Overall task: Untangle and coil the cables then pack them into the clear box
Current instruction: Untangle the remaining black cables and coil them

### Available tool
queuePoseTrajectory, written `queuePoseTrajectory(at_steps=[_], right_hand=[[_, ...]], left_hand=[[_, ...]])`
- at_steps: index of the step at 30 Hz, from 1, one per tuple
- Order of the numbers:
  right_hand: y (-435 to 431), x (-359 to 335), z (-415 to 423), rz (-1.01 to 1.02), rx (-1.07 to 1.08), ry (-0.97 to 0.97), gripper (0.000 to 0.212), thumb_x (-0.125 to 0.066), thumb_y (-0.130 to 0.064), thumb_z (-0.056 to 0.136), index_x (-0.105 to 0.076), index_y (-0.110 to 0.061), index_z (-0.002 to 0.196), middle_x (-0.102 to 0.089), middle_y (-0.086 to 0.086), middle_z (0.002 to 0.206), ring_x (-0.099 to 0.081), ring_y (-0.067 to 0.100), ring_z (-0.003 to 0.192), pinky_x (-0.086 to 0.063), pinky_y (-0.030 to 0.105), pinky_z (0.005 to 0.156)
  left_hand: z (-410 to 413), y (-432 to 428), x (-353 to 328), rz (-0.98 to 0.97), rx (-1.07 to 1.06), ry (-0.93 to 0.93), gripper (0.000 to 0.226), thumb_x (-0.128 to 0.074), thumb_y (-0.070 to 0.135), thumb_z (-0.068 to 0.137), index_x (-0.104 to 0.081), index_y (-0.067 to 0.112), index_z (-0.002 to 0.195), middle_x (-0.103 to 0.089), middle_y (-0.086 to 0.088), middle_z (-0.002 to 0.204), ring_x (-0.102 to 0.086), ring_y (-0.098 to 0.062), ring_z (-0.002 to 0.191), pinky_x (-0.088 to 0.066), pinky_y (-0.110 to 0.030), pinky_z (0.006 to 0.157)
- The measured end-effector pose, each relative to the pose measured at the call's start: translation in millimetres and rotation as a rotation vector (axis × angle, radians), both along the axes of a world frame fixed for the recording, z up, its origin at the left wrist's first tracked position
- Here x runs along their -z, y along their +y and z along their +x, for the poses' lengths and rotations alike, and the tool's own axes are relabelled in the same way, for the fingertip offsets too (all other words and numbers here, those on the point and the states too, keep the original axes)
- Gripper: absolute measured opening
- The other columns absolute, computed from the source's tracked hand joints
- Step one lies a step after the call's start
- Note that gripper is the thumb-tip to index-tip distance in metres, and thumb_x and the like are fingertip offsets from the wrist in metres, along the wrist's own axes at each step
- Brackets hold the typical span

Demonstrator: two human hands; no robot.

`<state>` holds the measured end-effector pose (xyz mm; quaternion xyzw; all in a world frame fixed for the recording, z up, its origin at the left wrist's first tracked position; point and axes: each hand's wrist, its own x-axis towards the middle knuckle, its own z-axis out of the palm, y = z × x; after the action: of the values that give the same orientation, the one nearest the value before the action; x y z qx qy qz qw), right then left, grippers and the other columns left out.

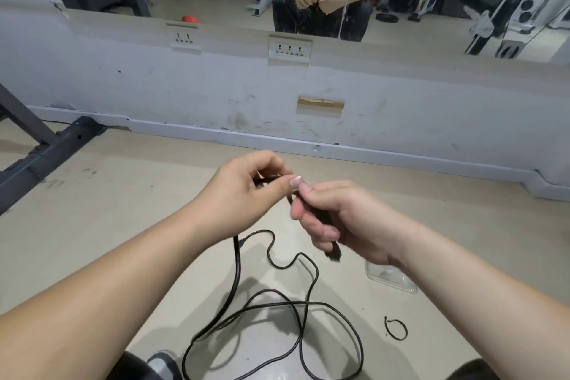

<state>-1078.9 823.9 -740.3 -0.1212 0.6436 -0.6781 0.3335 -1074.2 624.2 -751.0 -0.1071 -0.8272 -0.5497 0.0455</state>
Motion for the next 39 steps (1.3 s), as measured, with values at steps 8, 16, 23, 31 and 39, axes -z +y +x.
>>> queuePoseTrajectory(at_steps=[8,16,23,31,39], right_hand=[[7.1,-4.4,-4.9,-0.09,0.123,-0.009,0.036,-0.047,-0.025,0.104,-0.057,-0.014,0.071,-0.068,0.014,0.083,-0.059,0.021,0.064,-0.046,0.029,0.063],[16.8,-16.0,-7.4,-0.291,0.012,-0.189,0.022,-0.054,-0.026,0.097,-0.065,-0.015,0.082,-0.068,0.009,0.08,-0.065,0.02,0.066,-0.056,0.032,0.07],[9.0,-13.6,-9.7,-0.194,0.34,-0.272,0.026,-0.043,-0.027,0.109,-0.049,-0.019,0.085,-0.041,-0.007,0.058,-0.038,0.01,0.043,-0.038,0.022,0.044],[10.1,-7.3,-21.4,-0.09,0.693,-0.191,0.024,-0.037,-0.026,0.111,-0.048,-0.017,0.092,-0.068,0.001,0.07,-0.047,0.012,0.043,-0.036,0.023,0.042],[-0.2,19.3,-24.0,0.146,0.561,0.127,0.016,-0.049,-0.03,0.107,-0.056,-0.019,0.099,-0.068,0.006,0.113,-0.065,0.024,0.121,-0.049,0.041,0.109]], left_hand=[[1.8,15.9,4.2,-0.007,0.132,-0.117,0.03,-0.047,0.046,0.107,-0.065,0.033,0.087,-0.072,0.005,0.078,-0.064,-0.017,0.067,-0.05,-0.033,0.064],[1.5,26.4,7.0,-0.003,-0.049,0.143,0.025,-0.05,0.037,0.107,-0.062,0.028,0.086,-0.061,-0.008,0.066,-0.057,-0.02,0.051,-0.047,-0.029,0.053],[-3.8,18.3,19.0,0.165,-0.114,-0.159,0.022,-0.049,0.034,0.108,-0.069,0.037,0.101,-0.057,0.005,0.067,-0.044,-0.015,0.047,-0.032,-0.024,0.044],[27.6,46.6,49.7,-0.33,0.287,-0.395,0.026,-0.039,0.036,0.109,-0.058,0.048,0.122,-0.051,0.011,0.046,-0.045,-0.014,0.04,-0.04,-0.021,0.041],[34.3,50.9,19.2,-0.492,0.401,-0.037,0.026,-0.058,0.043,0.095,-0.057,0.022,0.08,-0.048,0.004,0.057,-0.042,-0.014,0.055,-0.038,-0.034,0.056]])
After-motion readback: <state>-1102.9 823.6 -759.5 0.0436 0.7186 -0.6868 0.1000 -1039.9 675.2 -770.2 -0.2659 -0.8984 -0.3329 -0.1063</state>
